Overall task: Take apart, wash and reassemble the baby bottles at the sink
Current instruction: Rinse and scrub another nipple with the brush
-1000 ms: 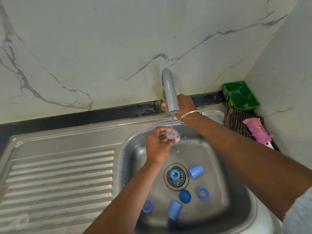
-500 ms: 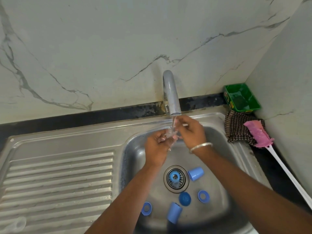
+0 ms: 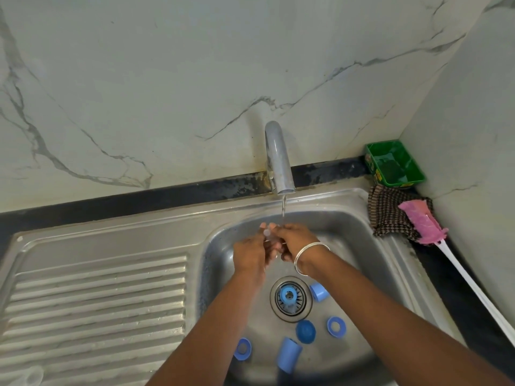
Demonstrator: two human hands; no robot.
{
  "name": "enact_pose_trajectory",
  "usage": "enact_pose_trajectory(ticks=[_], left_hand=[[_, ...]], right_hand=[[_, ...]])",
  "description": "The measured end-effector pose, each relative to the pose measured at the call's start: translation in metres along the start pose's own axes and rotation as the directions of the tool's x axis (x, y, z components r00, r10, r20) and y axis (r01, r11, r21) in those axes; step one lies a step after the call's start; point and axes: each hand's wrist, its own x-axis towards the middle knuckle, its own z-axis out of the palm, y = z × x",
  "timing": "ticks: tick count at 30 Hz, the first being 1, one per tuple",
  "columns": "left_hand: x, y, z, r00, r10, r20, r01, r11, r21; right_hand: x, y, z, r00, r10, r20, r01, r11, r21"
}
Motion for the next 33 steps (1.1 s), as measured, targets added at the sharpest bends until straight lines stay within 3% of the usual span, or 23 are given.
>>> enact_pose_trajectory(ticks=[3, 8, 12, 13, 15, 17, 19, 21, 24, 26, 28, 30, 33], left_hand=[[-0.001, -0.002, -0.011, 0.999, 0.034, -0.002, -0.034, 0.998, 0.058], [-0.009, -0.004, -0.011, 0.979, 0.145, 0.146, -0.16, 0.982, 0.095], [-0.012, -0.003, 0.0, 0.937, 0.293, 0.19, -0.329, 0.923, 0.202], [-0.011, -0.002, 0.001, 0.929, 0.323, 0.182, -0.361, 0.902, 0.237], [-0.009, 0.0, 0.001, 0.925, 0.337, 0.174, -0.376, 0.872, 0.312], [-0.005, -0.001, -0.003, 0.927, 0.324, 0.191, -0.375, 0.841, 0.39], [-0.002, -0.004, -0.01, 0.916, 0.33, 0.229, -0.402, 0.769, 0.497], [-0.003, -0.008, -0.016, 0.905, 0.342, 0.253, -0.425, 0.721, 0.547], [-0.004, -0.013, -0.019, 0.905, 0.357, 0.231, -0.425, 0.733, 0.531], [-0.006, -0.013, -0.019, 0.914, 0.356, 0.193, -0.404, 0.762, 0.507], [-0.004, -0.013, -0.02, 0.914, 0.365, 0.178, -0.404, 0.763, 0.504], [-0.002, -0.014, -0.021, 0.909, 0.378, 0.176, -0.415, 0.773, 0.479], [0.0, -0.015, -0.02, 0.897, 0.407, 0.17, -0.438, 0.775, 0.455]], right_hand=[[0.002, -0.003, 0.002, 0.997, 0.043, -0.058, -0.041, 0.999, 0.024], [0.003, -0.001, -0.01, 0.989, 0.085, -0.125, -0.049, 0.963, 0.266], [0.0, 0.003, -0.02, 0.993, -0.009, -0.119, 0.05, 0.936, 0.349], [-0.002, 0.004, -0.022, 0.989, -0.075, -0.128, 0.11, 0.948, 0.298], [-0.002, 0.009, -0.027, 0.941, -0.306, -0.146, 0.296, 0.951, -0.083], [-0.004, 0.012, -0.03, 0.839, -0.543, -0.011, 0.462, 0.725, -0.51], [-0.006, 0.013, -0.028, 0.746, -0.63, 0.216, 0.586, 0.468, -0.661], [-0.009, 0.01, -0.025, 0.689, -0.643, 0.335, 0.629, 0.299, -0.718], [-0.009, 0.006, -0.025, 0.688, -0.694, 0.212, 0.567, 0.331, -0.754], [-0.007, 0.003, -0.028, 0.733, -0.669, 0.126, 0.462, 0.354, -0.813], [-0.008, 0.001, -0.027, 0.757, -0.628, 0.181, 0.455, 0.307, -0.836], [-0.009, 0.002, -0.026, 0.727, -0.654, 0.209, 0.507, 0.307, -0.806], [-0.01, 0.001, -0.028, 0.782, -0.618, 0.078, 0.394, 0.392, -0.831]])
